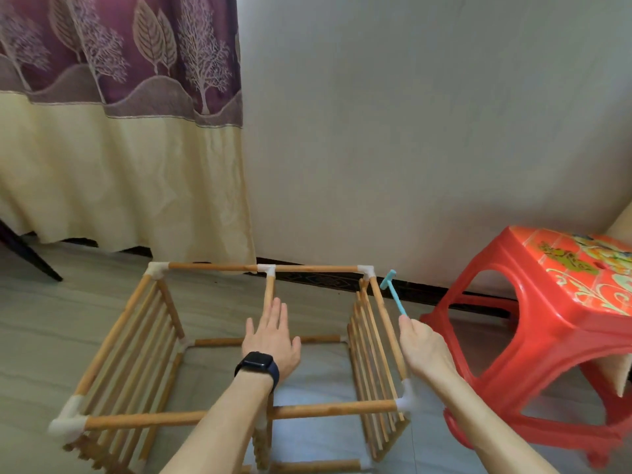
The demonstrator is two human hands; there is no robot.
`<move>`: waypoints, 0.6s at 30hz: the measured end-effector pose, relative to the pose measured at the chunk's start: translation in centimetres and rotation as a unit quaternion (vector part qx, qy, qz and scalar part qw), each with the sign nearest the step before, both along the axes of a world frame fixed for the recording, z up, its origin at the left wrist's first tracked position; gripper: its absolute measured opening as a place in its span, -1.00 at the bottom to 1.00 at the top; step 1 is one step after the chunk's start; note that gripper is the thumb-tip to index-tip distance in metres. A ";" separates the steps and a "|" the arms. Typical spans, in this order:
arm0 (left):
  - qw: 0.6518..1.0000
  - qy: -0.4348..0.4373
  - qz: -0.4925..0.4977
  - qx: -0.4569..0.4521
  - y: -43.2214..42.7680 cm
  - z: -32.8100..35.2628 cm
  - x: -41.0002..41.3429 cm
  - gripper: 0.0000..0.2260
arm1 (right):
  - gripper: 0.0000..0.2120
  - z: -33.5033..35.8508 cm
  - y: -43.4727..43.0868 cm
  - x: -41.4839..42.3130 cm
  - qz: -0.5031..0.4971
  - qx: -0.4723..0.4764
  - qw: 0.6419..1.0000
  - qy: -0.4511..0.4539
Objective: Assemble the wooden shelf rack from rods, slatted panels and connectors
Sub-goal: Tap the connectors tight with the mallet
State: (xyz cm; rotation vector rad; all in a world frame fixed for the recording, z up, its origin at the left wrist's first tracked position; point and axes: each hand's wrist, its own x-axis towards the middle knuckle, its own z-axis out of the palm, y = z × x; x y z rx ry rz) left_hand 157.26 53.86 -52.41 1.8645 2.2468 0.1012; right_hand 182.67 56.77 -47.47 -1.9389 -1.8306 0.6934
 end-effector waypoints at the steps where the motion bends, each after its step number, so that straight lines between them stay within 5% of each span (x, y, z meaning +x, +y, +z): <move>1: 1.000 0.003 0.008 0.001 0.3 -0.6 -0.3 -0.31 | -0.49 -0.2 0.9 -0.1 0.005 0.011 1.000 -0.021; 9: 0.998 -0.033 0.045 0.041 0.9 -2.7 -0.8 -0.20 | -0.51 -0.6 7.4 -1.7 0.028 0.057 0.984 -0.165; 13: 0.998 -0.027 0.041 0.034 1.3 -2.9 -0.8 -0.19 | -0.56 0.0 9.1 -2.6 -0.023 0.155 0.984 -0.082; 16: 0.999 -0.009 0.038 0.023 1.2 -2.8 -0.8 -0.15 | -0.63 -1.0 9.4 -3.5 -0.032 0.003 0.993 -0.109; 18: 0.999 -0.003 0.035 0.010 1.1 -2.7 -0.8 -0.13 | -0.57 -1.5 9.3 -3.3 -0.027 -0.004 0.991 -0.128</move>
